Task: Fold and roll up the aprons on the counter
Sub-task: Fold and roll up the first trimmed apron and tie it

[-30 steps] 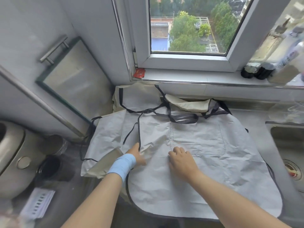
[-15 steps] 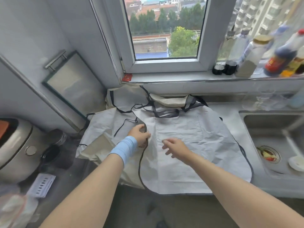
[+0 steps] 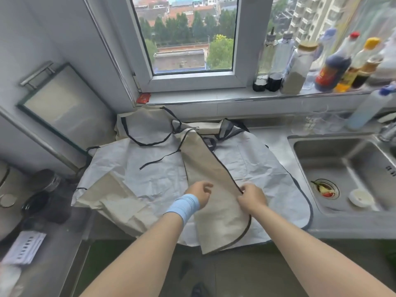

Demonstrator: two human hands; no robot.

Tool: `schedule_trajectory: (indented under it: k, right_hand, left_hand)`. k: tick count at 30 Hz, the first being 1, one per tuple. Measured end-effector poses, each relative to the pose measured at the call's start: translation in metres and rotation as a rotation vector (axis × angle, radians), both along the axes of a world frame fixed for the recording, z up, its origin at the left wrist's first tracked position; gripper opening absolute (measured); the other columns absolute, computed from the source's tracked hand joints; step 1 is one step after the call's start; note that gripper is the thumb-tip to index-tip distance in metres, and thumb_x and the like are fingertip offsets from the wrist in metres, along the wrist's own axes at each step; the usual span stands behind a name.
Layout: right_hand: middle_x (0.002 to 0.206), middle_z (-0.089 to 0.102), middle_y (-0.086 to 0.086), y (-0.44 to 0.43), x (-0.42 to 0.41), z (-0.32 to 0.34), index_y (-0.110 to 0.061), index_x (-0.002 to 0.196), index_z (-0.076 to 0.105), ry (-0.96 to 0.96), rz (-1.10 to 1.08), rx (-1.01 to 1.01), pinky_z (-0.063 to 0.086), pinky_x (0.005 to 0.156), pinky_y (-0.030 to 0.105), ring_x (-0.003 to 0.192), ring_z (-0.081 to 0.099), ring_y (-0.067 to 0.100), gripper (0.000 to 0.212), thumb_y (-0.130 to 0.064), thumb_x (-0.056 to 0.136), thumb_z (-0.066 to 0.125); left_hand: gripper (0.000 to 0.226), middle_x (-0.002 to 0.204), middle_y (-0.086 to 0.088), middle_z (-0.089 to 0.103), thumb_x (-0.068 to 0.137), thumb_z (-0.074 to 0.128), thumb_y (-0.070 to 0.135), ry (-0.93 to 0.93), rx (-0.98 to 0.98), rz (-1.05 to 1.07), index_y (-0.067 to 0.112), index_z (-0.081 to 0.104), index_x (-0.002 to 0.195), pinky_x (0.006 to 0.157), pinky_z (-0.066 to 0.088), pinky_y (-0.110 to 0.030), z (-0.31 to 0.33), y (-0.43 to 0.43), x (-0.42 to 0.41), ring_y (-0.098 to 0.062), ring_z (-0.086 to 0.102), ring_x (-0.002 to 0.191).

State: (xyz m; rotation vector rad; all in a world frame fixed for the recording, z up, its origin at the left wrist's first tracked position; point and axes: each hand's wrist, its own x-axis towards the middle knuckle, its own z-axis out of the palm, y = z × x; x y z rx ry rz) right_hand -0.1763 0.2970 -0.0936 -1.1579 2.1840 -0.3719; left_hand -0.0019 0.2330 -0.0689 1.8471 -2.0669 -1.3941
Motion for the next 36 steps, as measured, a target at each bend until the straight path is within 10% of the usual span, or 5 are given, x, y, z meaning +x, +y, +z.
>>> schedule_trajectory:
  k: [5,8,11,19,36]
  right_hand:
    - [0.155,0.025,0.018,0.005,0.009,-0.039,-0.023,0.155,0.015,0.624,0.473,-0.081,0.045,0.096,0.044,0.135,0.037,0.036,0.104,0.001,0.069,0.067]
    - [0.160,0.020,0.021,-0.005,0.012,-0.046,-0.022,0.148,0.041,0.640,0.823,-0.209,0.038,0.105,0.054,0.143,0.033,0.039,0.086,-0.005,0.070,0.073]
    - [0.164,-0.011,0.011,-0.013,0.015,-0.053,-0.029,0.156,0.010,0.458,0.811,0.243,0.013,0.118,0.054,0.151,-0.001,0.030,0.083,-0.025,0.087,0.054]
    - [0.099,0.065,0.006,-0.075,0.040,-0.022,-0.019,0.101,0.067,0.476,0.833,0.136,0.039,0.069,0.032,0.093,0.065,0.032,0.027,-0.026,0.087,0.046]
    - [0.120,0.055,0.000,-0.324,0.129,-0.007,-0.019,0.118,0.063,0.862,1.346,0.017,0.038,0.060,0.032,0.096,0.067,0.025,0.033,-0.004,0.091,0.052]
  left_hand:
    - [0.054,0.152,0.006,0.033,0.091,0.046,0.015,-0.445,-0.098,-0.425,0.035,0.042,0.142,0.108,0.034,-0.038,-0.032,-0.010,0.015,-0.021,0.033,0.139]
    - [0.064,0.160,0.005,0.013,0.089,0.051,0.020,-0.531,-0.088,-0.585,0.038,0.030,0.147,0.115,0.027,-0.042,-0.046,-0.017,0.016,-0.020,0.016,0.146]
    - [0.067,0.162,0.004,0.002,0.090,0.051,0.024,-0.604,-0.067,-0.729,0.039,0.023,0.150,0.117,0.022,-0.046,-0.053,-0.024,0.019,-0.019,0.005,0.149]
    - [0.043,0.133,0.009,0.058,0.085,0.063,0.037,-0.499,0.144,-0.659,0.037,0.060,0.127,0.105,0.042,-0.030,-0.031,-0.082,0.039,-0.016,0.057,0.119]
    - [0.026,0.110,0.000,0.068,0.087,0.046,0.020,-0.362,-0.088,-0.175,0.031,0.068,0.097,0.083,0.050,-0.032,-0.046,-0.259,0.093,-0.025,0.061,0.101]
